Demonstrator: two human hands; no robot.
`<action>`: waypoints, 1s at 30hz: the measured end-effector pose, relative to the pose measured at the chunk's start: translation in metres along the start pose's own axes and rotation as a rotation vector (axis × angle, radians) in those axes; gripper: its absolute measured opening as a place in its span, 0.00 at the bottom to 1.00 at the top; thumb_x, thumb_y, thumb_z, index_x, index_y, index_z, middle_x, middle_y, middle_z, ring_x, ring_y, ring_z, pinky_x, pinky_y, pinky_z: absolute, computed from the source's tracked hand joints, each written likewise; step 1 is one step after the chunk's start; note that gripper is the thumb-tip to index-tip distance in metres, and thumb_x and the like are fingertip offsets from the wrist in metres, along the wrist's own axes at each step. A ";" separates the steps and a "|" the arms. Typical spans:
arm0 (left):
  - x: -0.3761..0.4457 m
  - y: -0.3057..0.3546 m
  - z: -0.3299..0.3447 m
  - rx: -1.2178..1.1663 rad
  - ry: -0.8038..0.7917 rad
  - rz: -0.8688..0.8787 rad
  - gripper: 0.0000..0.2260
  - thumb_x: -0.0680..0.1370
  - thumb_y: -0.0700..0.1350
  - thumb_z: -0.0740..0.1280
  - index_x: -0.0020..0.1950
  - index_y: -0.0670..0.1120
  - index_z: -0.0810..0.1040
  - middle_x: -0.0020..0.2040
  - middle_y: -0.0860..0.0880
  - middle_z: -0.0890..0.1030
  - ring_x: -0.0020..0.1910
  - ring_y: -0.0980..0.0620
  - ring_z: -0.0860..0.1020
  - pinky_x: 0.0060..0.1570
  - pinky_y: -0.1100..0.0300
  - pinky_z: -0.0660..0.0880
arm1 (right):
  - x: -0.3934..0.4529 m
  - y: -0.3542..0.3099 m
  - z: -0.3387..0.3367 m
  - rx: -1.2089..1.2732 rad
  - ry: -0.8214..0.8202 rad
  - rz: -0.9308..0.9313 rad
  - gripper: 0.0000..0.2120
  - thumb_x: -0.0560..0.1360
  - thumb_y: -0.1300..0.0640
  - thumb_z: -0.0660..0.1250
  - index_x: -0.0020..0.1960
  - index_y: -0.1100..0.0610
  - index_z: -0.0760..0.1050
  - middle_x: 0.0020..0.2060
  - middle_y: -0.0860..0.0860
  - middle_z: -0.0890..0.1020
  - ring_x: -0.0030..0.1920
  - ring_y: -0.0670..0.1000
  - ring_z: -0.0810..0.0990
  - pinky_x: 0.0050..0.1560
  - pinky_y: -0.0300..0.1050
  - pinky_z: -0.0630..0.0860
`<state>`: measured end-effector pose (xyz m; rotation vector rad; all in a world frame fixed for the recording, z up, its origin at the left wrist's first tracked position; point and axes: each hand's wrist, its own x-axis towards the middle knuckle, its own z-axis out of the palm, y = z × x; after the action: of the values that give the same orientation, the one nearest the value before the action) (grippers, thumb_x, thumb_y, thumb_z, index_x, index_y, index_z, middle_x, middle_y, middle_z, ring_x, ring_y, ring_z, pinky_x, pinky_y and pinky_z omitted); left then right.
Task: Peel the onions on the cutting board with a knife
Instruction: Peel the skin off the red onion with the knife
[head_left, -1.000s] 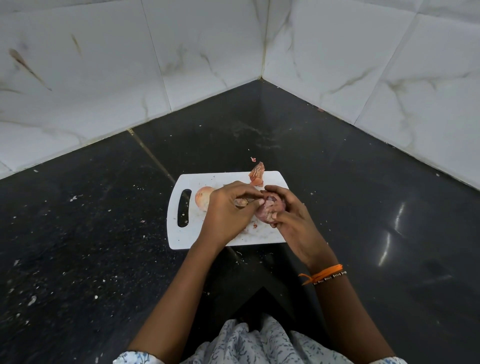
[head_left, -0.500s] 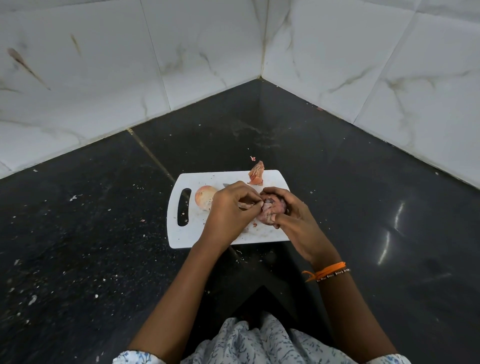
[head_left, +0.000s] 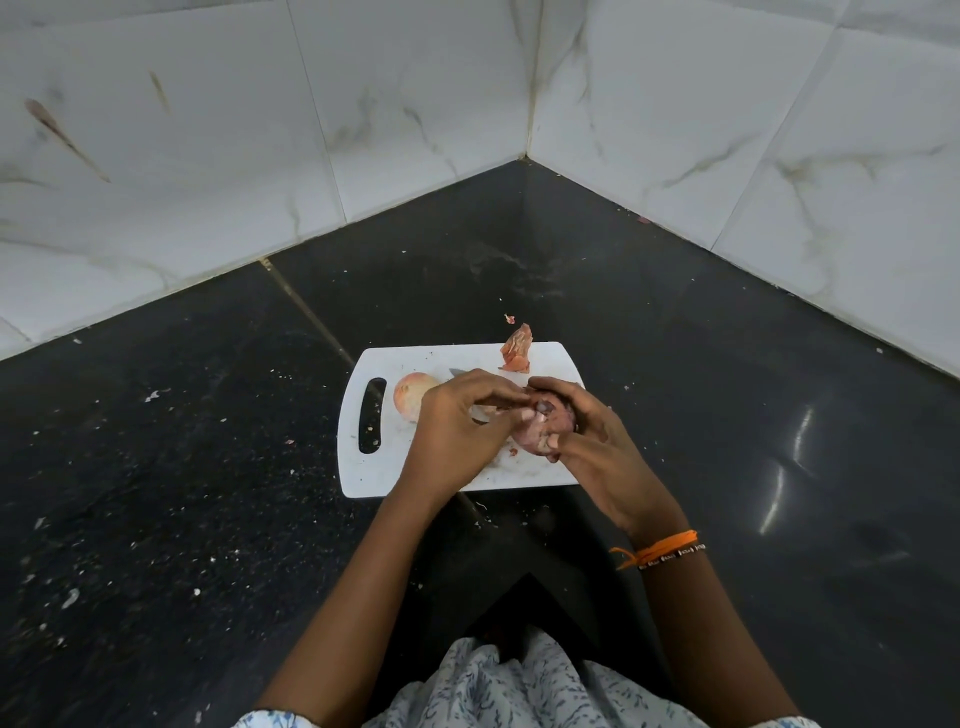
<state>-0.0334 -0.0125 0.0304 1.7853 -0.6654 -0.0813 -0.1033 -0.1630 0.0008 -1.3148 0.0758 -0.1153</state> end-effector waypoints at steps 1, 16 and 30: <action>0.001 -0.001 0.000 0.005 0.003 0.005 0.07 0.70 0.36 0.74 0.44 0.46 0.84 0.43 0.57 0.81 0.44 0.61 0.80 0.44 0.64 0.79 | -0.001 0.001 0.000 0.002 -0.005 -0.001 0.25 0.68 0.72 0.62 0.63 0.59 0.73 0.55 0.48 0.80 0.57 0.50 0.79 0.50 0.40 0.76; 0.005 0.002 -0.005 0.096 -0.100 0.044 0.04 0.70 0.34 0.73 0.41 0.41 0.85 0.43 0.54 0.82 0.45 0.60 0.80 0.47 0.66 0.77 | -0.004 -0.006 -0.002 -0.222 -0.016 0.002 0.28 0.71 0.76 0.61 0.61 0.49 0.74 0.59 0.50 0.76 0.62 0.54 0.75 0.46 0.37 0.77; 0.004 -0.008 -0.001 0.178 -0.038 0.107 0.04 0.69 0.31 0.72 0.41 0.37 0.81 0.43 0.47 0.80 0.41 0.53 0.79 0.42 0.65 0.77 | -0.001 0.000 -0.002 -0.154 -0.019 0.041 0.25 0.66 0.67 0.66 0.60 0.47 0.76 0.60 0.51 0.77 0.62 0.54 0.76 0.60 0.52 0.76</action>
<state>-0.0266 -0.0122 0.0248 1.9183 -0.8151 0.0166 -0.1044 -0.1649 -0.0003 -1.4666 0.0968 -0.0630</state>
